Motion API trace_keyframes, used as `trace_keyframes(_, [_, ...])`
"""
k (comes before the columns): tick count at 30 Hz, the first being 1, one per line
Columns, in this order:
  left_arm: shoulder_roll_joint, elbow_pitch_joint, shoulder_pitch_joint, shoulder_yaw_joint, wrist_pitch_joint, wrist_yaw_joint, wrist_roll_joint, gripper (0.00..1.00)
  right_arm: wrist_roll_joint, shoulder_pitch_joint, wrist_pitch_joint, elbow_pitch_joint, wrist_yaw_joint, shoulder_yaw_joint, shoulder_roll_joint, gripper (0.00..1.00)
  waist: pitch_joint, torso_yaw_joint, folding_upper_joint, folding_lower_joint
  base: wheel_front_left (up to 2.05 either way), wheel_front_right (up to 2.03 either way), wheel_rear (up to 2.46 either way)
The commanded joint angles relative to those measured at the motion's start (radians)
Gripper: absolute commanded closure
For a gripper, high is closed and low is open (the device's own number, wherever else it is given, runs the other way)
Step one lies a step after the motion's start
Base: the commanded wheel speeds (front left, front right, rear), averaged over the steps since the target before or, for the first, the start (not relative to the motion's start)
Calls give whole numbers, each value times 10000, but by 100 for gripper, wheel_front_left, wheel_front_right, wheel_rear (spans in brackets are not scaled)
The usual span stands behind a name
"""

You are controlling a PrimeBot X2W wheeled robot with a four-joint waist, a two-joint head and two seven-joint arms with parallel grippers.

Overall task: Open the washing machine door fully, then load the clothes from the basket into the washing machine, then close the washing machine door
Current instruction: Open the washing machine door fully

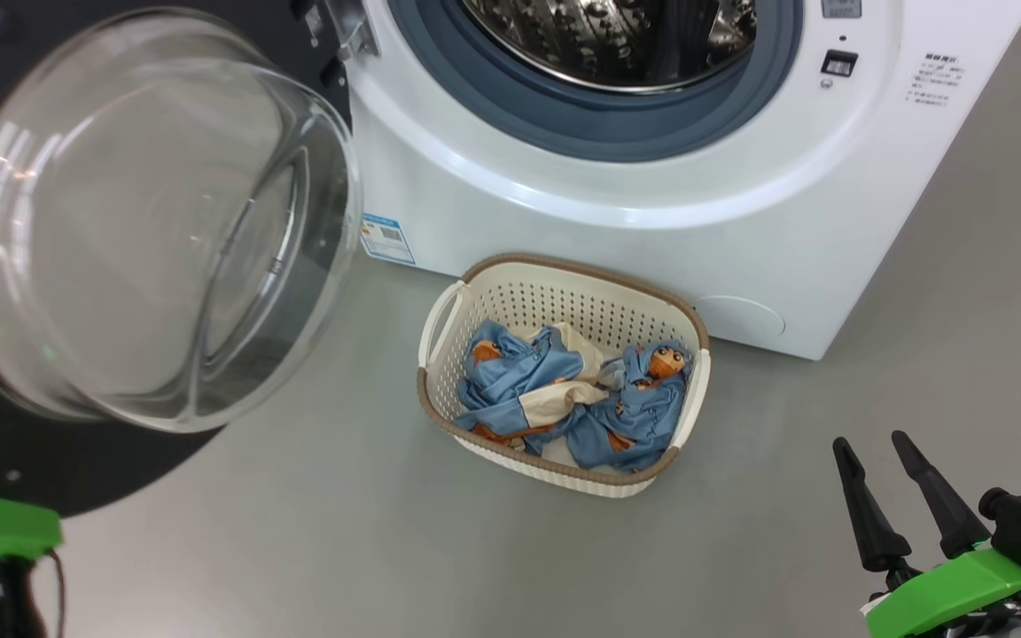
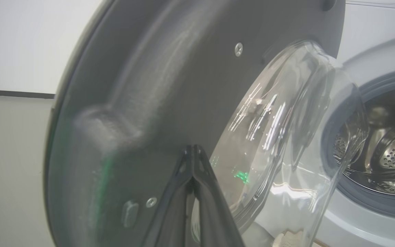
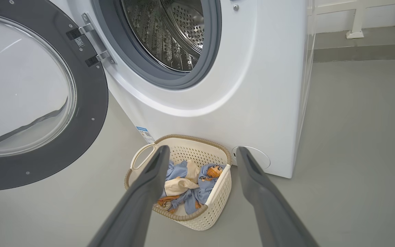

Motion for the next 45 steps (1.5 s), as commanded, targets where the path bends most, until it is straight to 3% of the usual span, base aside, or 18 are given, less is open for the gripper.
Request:
trace_keyframes(1, [656,135,-699,697,-131,-59,297,100,-70,-271,-122,-240,16,184,-198,0,154,-35,-1,0,0,0,0])
trace_keyframes(12, [1276,2441,-2137,1773,-132,-542,1336,100,-159,-610,-122,-254,16,330,-386,0,687,-264,-1,0,0,0,0])
trace_keyframes(20, [1506,3808,-3213,2804,-133,-1113,1551,100,-249,-962,-122,-299,16,317,-578,0,1292,-430,-1,0,0,0,0])
trace_keyframes(24, [1909,4602,-3869,3214,-133,-1384,1859,100,-307,-1269,-122,-346,16,392,-674,0,1685,-538,-1,0,0,0,0])
trace_keyframes(35, [2507,5787,-4757,4061,-133,-1748,2265,100,-361,-1737,-122,-277,16,555,-665,0,2084,-760,-1,0,0,0,0])
trace_keyframes(45, [2092,5602,-4378,4641,-133,-1895,2207,100,-333,-1643,-122,-145,16,580,-425,0,1594,-832,-1,0,0,0,0])
